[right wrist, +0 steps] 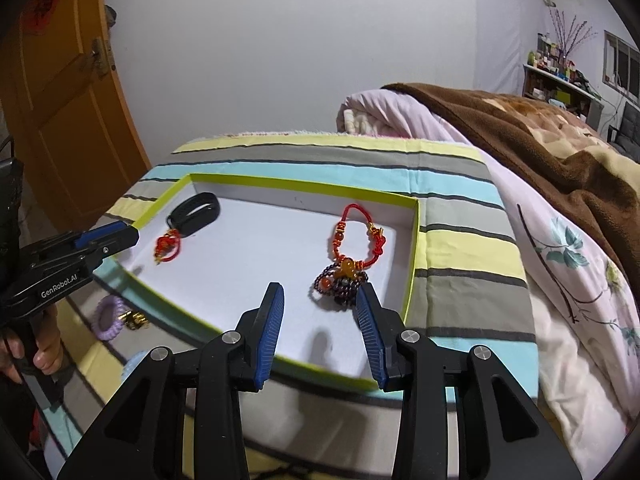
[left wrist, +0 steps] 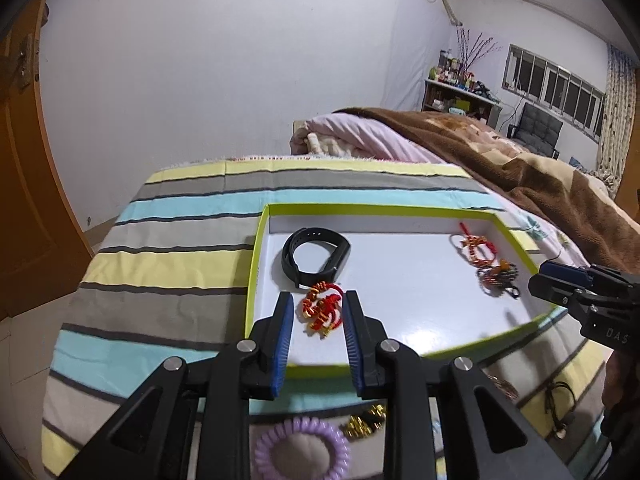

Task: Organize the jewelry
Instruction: 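Lower both pieces into the box and open both grippers, then withdraw both grippers from the box toward the hair ties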

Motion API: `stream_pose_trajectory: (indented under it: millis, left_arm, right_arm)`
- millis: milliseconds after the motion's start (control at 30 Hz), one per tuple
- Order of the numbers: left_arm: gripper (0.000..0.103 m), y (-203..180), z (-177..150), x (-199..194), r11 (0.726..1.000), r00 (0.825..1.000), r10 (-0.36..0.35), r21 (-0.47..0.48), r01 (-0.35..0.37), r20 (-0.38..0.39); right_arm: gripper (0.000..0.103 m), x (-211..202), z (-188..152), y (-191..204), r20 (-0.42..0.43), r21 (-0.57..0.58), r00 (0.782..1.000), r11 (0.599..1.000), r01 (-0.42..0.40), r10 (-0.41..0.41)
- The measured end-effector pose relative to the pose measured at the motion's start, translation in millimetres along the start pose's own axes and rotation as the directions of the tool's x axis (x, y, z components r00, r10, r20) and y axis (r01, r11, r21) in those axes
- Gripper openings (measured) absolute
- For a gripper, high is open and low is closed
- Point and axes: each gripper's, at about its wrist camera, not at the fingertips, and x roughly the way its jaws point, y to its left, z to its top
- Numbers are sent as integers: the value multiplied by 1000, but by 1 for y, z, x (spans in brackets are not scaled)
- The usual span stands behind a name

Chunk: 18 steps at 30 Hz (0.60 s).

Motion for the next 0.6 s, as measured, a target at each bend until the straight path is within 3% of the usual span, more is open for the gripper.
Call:
stream_pose_trajectory:
  millis: [600]
  left_arm:
    - [26,-18,-47,-96,1000,997,11,-21,-9,77]
  right_arm:
    - [39,-95,-49,29,102,8,995,1000,1,-1]
